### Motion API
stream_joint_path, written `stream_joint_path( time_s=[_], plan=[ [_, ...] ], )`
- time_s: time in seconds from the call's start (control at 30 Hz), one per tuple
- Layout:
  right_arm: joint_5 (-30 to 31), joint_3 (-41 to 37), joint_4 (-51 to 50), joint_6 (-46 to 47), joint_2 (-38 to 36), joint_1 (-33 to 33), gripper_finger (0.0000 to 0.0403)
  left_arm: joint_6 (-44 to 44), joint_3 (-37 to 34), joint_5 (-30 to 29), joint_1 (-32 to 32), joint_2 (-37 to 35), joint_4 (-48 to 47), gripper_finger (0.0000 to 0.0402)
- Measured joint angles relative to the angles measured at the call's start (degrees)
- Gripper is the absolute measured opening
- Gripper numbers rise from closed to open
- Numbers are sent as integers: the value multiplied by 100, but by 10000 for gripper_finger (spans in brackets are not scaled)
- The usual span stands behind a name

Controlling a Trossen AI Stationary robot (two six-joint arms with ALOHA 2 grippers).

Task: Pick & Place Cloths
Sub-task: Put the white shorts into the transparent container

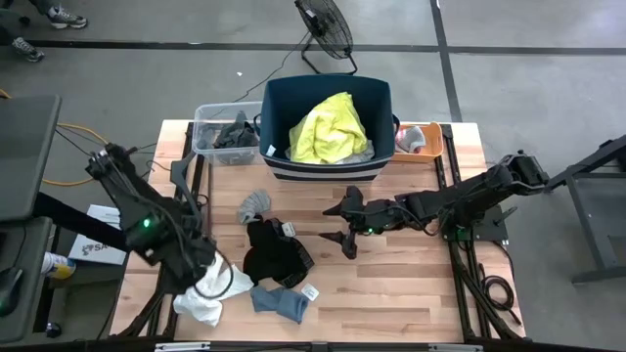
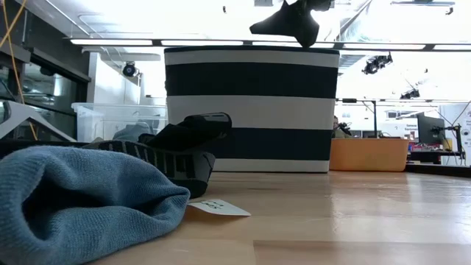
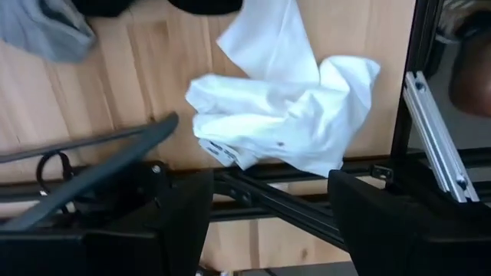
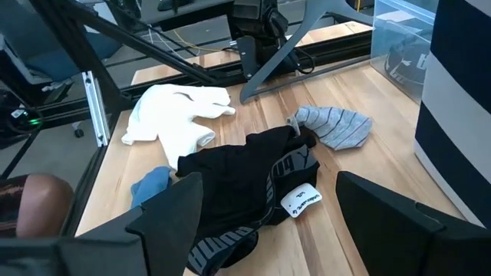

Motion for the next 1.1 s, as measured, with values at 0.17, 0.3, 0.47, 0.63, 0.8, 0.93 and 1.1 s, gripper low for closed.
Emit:
stream_joint_path(
  time_s=[0.17,0.3,0.47,0.63,0.8,0.93,1.1],
  plan=[
    [0,0,-15,75,0,2,291,-480,-2,-119,-597,392,83,252],
    [4,0,-45,-326,-9,124,291,-1001,-2,-386,-1009,667,90,252],
    [-17,0,-111,-780,-20,459,291,-1659,-2,-662,-1434,798,154,252],
    [40,-119,-93,-847,-30,751,291,-2298,-2,-1177,-1836,804,181,252],
    [284,-505,64,-805,-299,873,291,-2785,-2,-1458,-2084,802,182,252],
    [240,-1082,547,-767,-812,867,291,-3015,-2,-1691,-2177,802,188,252],
    [-461,-1844,1269,-805,-1571,852,291,-3031,-2,-1783,-2168,802,182,252]
  ],
)
